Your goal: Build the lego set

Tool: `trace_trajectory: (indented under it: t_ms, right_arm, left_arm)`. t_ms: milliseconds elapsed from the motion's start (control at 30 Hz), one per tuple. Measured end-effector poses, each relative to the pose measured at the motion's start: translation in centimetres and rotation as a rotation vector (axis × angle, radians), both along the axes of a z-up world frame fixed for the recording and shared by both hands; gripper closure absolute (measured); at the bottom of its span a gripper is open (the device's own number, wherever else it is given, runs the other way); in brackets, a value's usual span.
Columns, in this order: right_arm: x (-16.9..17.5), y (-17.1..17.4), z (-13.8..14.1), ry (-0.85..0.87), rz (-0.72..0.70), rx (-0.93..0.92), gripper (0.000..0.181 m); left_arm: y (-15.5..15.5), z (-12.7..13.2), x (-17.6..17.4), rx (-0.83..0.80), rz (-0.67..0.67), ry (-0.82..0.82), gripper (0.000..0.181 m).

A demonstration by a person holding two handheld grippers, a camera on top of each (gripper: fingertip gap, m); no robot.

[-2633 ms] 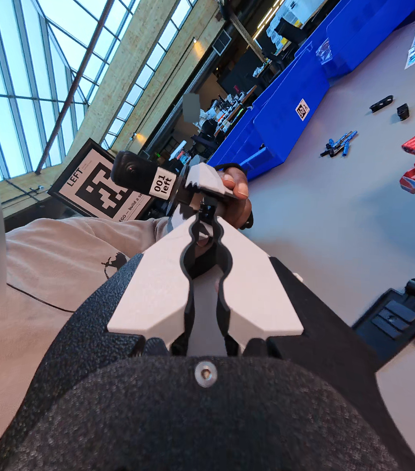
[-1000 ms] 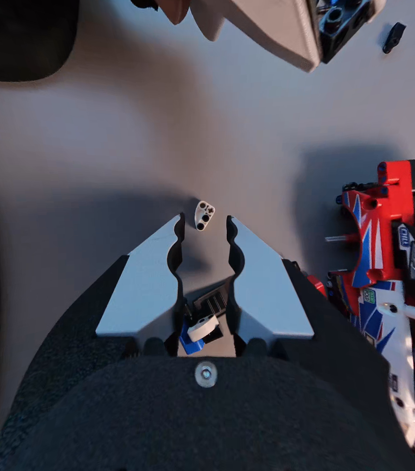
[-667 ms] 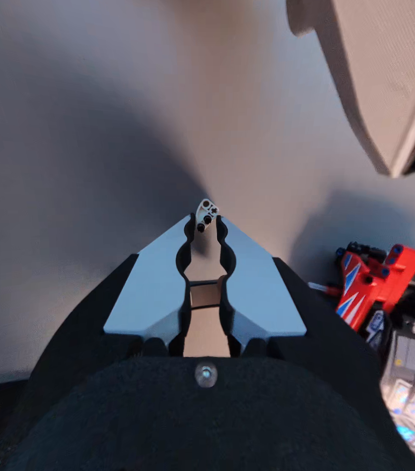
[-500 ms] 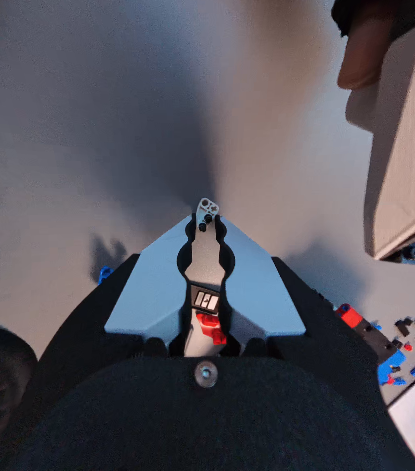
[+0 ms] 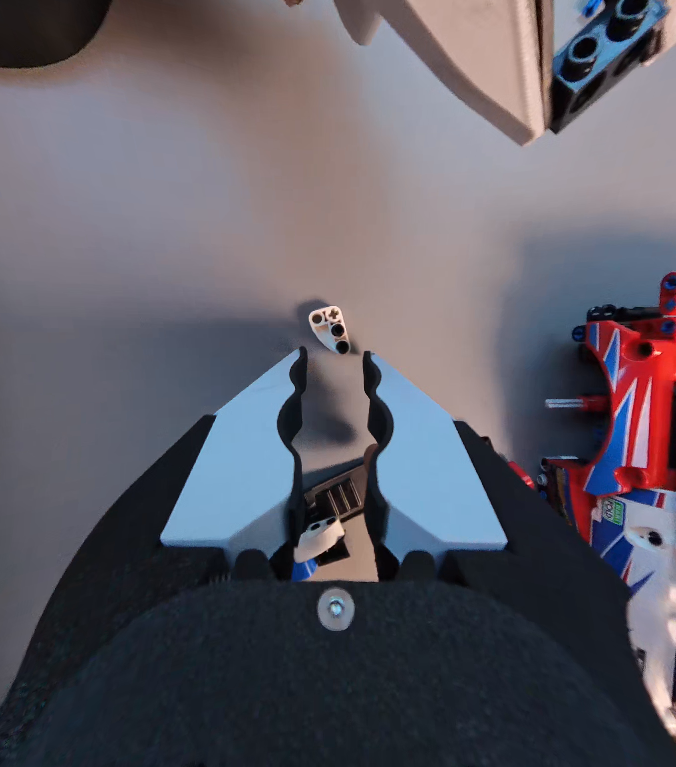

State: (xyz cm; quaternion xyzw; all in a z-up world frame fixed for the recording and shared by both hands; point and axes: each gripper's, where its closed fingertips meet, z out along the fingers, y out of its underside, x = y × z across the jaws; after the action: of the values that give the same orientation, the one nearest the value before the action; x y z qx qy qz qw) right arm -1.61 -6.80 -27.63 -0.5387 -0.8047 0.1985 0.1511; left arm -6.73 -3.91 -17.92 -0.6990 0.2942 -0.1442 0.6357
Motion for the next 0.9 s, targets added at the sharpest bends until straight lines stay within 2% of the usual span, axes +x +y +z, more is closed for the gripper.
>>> trace_trajectory:
  t_ms: [367, 533, 667, 900]
  right_arm:
    - [-1.5, 0.3, -0.2, 0.044, 0.071, -0.019, 0.169]
    - [-1.5, 0.4, 0.4, 0.07, 0.064, -0.063, 0.16]
    - [-1.6, 0.5, 3.8, 0.209, 0.013, -0.193, 0.149]
    - [-1.7, 2.5, 12.0, 0.629, -0.221, -0.679, 0.15]
  left_arm:
    - [-0.1, -0.5, 0.7, -0.009, -0.014, 0.022, 0.167]
    - [-0.1, -0.5, 0.7, -0.008, -0.015, 0.019, 0.167]
    - [-0.3, 0.1, 0.8, 0.027, -0.022, 0.009, 0.167]
    - [-1.4, 3.0, 1.8, 0.223, -0.003, 0.039, 0.167]
